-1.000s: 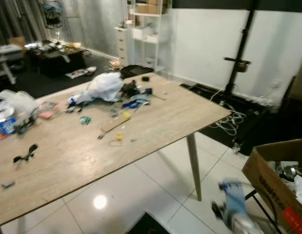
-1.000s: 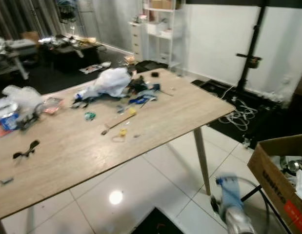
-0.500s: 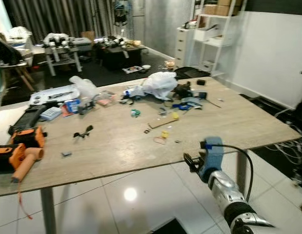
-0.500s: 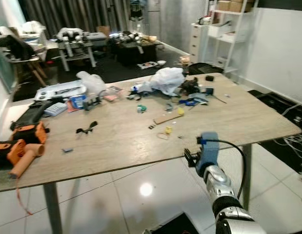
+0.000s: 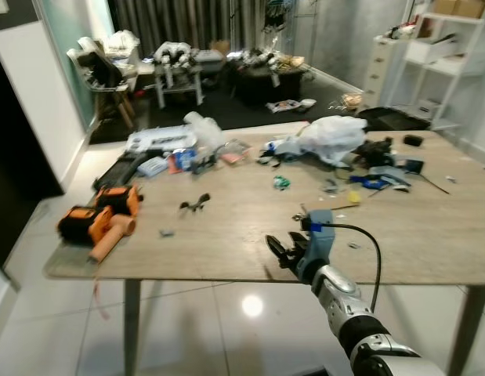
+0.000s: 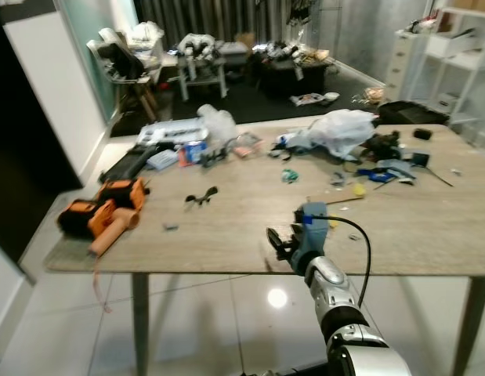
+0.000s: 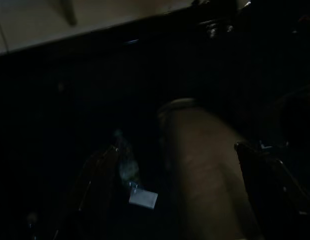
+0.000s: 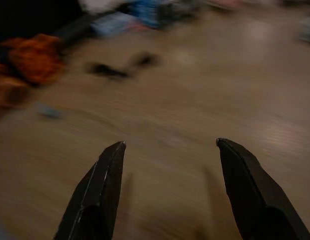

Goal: Picking trash to rubbish bin

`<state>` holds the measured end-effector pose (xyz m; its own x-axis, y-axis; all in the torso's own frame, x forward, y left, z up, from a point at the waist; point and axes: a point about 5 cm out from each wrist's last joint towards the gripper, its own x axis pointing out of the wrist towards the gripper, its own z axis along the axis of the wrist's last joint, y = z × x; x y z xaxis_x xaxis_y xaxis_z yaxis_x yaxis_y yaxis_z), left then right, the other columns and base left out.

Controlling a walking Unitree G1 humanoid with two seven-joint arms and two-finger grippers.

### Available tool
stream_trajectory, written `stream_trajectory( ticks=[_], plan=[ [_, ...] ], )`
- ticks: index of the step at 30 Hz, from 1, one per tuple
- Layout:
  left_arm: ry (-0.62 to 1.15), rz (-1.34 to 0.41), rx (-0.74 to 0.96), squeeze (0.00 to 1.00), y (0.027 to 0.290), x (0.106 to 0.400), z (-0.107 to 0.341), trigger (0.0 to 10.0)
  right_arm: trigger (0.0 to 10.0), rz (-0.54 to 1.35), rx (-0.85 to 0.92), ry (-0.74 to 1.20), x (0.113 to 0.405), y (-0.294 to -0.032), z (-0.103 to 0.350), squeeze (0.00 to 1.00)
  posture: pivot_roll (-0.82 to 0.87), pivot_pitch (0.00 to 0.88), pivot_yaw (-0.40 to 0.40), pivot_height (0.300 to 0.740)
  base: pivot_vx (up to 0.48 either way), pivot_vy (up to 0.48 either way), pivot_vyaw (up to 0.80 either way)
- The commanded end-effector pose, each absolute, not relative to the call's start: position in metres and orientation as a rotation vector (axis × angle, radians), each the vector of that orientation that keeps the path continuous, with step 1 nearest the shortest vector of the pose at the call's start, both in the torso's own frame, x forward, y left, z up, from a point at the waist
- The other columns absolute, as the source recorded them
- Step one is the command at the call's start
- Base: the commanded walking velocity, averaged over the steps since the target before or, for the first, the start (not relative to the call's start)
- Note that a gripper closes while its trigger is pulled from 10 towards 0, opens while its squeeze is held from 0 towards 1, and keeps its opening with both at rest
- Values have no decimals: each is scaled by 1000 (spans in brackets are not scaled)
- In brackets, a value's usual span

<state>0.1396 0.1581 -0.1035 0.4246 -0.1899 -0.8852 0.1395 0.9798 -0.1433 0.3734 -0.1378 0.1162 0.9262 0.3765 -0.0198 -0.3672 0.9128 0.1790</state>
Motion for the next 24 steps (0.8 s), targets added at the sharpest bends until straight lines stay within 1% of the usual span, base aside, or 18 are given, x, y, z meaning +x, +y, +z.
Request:
stream_trajectory(
  ticks=[1,5,8,20,24],
  plan=[
    [1200,-218,-59,0,154,117,-111,10000,10000,429,189,48,371,-128,115,0,-89,82,1,740,0,0,769],
    [1199,-216,-47,0,157,116,-111,10000,10000,467,196,30,371,-119,117,0,-88,85,4,740,0,0,764],
    [1197,-215,-41,0,158,116,-111,10000,10000,476,198,24,371,-117,118,0,-88,85,5,740,0,0,769],
    [1193,-214,-38,0,158,117,-111,10000,10000,491,200,6,371,-118,122,0,-90,85,3,740,0,0,765],
    [1190,-213,-41,0,158,118,-111,10000,10000,468,184,-15,372,-120,125,0,-93,86,-1,740,0,0,747]
  ],
)
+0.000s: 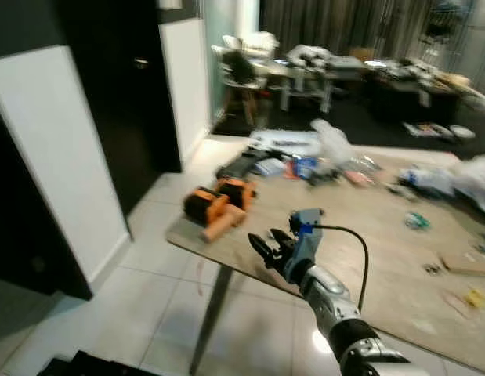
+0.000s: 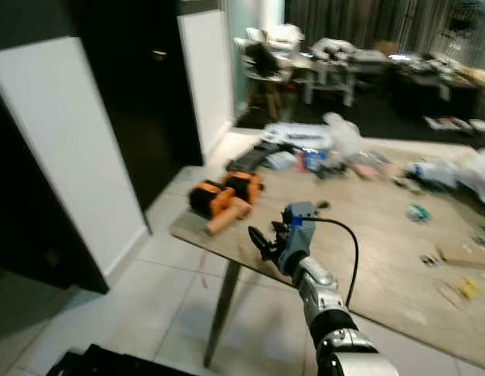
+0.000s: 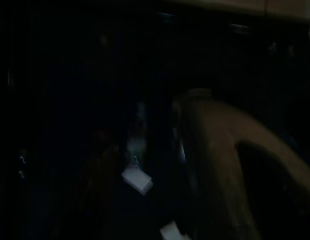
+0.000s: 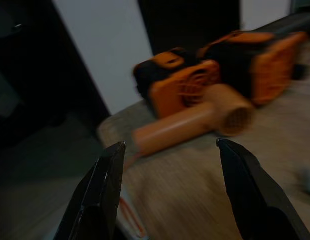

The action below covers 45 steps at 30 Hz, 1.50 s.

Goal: Picking trash to rubbish bin

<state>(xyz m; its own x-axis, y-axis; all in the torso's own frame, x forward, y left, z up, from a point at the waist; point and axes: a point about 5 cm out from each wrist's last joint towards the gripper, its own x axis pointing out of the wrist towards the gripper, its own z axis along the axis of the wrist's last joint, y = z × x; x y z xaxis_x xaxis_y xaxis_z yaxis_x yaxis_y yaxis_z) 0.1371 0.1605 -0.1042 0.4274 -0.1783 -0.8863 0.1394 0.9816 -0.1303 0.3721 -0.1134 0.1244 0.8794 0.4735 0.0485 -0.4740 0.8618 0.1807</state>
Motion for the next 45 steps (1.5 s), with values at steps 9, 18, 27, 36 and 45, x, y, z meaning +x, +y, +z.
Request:
stream_trajectory(
  ticks=[9,18,27,36,45],
  plan=[
    [1188,-226,-26,0,159,119,-111,10000,10000,328,202,-8,380,-130,132,0,-88,86,-1,740,70,0,82],
    [1187,-233,-24,0,162,118,-111,10000,10000,347,228,-15,382,-130,137,0,-91,85,2,740,330,0,-271],
    [1172,-228,-27,0,161,118,-110,10000,10000,343,216,-54,383,-132,143,0,-95,92,9,740,216,0,-394],
    [1173,-225,-22,0,162,117,-110,10000,10000,292,123,-60,386,-139,150,0,-90,117,18,740,0,0,0],
    [1200,-234,-21,0,164,104,-114,10000,10000,236,-98,-47,389,-157,156,1000,-82,163,21,740,0,0,0]
  ],
)
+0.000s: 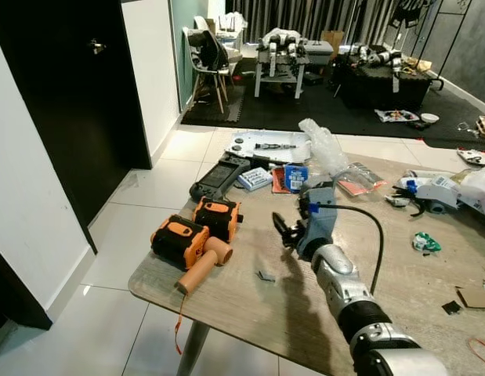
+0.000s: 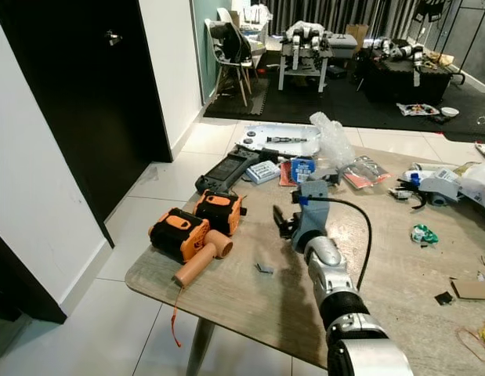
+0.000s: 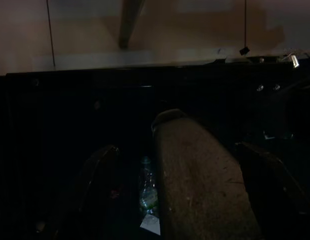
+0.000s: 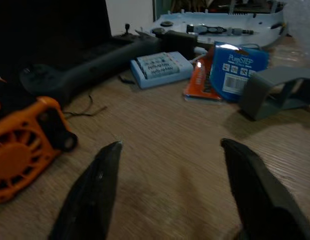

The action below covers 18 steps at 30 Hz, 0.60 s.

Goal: Picking trash to rubbish bin

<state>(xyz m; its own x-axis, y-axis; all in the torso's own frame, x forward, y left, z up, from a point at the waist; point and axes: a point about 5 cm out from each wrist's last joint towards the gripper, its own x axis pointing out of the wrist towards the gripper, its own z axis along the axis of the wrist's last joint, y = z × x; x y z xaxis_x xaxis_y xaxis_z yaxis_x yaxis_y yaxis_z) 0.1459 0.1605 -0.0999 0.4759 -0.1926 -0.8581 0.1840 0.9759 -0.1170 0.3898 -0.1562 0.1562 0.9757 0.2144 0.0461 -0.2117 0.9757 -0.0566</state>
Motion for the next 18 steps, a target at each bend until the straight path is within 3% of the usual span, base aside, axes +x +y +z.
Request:
stream_trajectory(
  ticks=[1,5,6,7,8,9,18],
  plan=[
    [1204,-236,-22,0,164,101,-114,10000,10000,236,-121,-49,389,-159,157,1000,-78,173,21,740,0,0,0],
    [1214,-235,-27,0,165,95,-115,10000,10000,243,-135,-37,388,-160,156,1000,-72,186,21,740,0,0,0],
    [1216,-235,-28,0,166,93,-116,10000,10000,251,-134,-21,388,-159,154,933,-70,191,22,740,0,0,0],
    [1218,-235,-28,0,166,92,-116,10000,10000,257,-139,-8,388,-158,151,180,-68,198,23,740,0,0,0],
    [1219,-235,-28,0,167,91,-116,10000,10000,261,-144,1,387,-158,150,180,-68,198,23,740,0,0,0],
    [1221,-234,-29,0,167,89,-116,10000,10000,262,-144,9,387,-157,148,0,-65,206,25,740,0,0,0],
    [1226,-228,-29,0,173,82,-117,10000,10000,281,-135,68,384,-152,138,0,-57,233,39,740,0,0,0]
  ],
)
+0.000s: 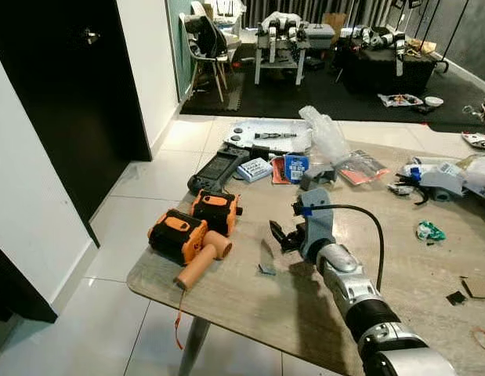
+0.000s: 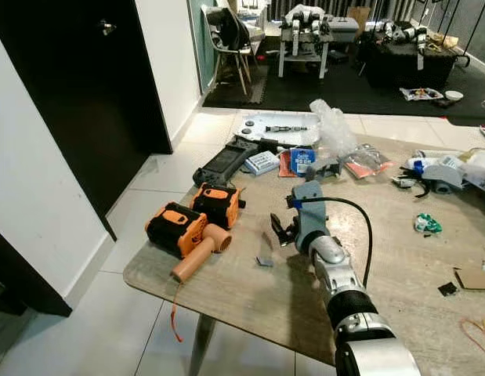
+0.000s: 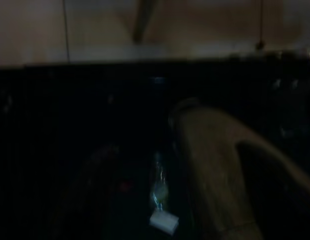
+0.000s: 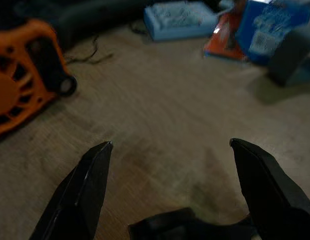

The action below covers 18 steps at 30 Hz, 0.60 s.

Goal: Picking trash to rubbish bin

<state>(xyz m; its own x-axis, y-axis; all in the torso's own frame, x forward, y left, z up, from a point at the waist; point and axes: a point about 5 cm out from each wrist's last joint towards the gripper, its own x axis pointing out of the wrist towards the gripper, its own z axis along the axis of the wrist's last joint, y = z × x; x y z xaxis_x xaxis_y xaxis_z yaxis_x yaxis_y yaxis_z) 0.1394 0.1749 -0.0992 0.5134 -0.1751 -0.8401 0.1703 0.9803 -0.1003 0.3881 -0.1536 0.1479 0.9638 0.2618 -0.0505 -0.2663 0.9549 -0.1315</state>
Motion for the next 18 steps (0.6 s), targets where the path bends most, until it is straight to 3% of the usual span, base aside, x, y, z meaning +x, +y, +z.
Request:
stream_trajectory(
  ticks=[1,6,7,8,9,18],
  plan=[
    [1225,-228,-28,0,173,82,-117,10000,10000,277,-152,89,384,-152,135,0,-57,237,40,740,0,0,0],
    [1222,-227,-27,0,174,81,-117,10000,10000,267,-228,155,382,-156,128,0,-57,243,43,740,0,0,0],
    [1220,-226,-28,0,174,82,-117,10000,6039,257,-269,198,382,-160,124,0,-57,242,42,740,0,0,0],
    [1220,-226,-28,0,174,82,-117,10000,6039,257,-269,198,382,-160,124,0,-57,242,42,740,0,0,0],
    [1218,-226,-29,0,173,83,-117,10000,0,228,-271,232,382,-164,122,0,-57,242,42,740,0,0,0],
    [1212,-228,-35,0,171,85,-117,10000,0,161,-209,331,381,-177,117,0,-69,237,39,740,0,0,0]
  ],
)
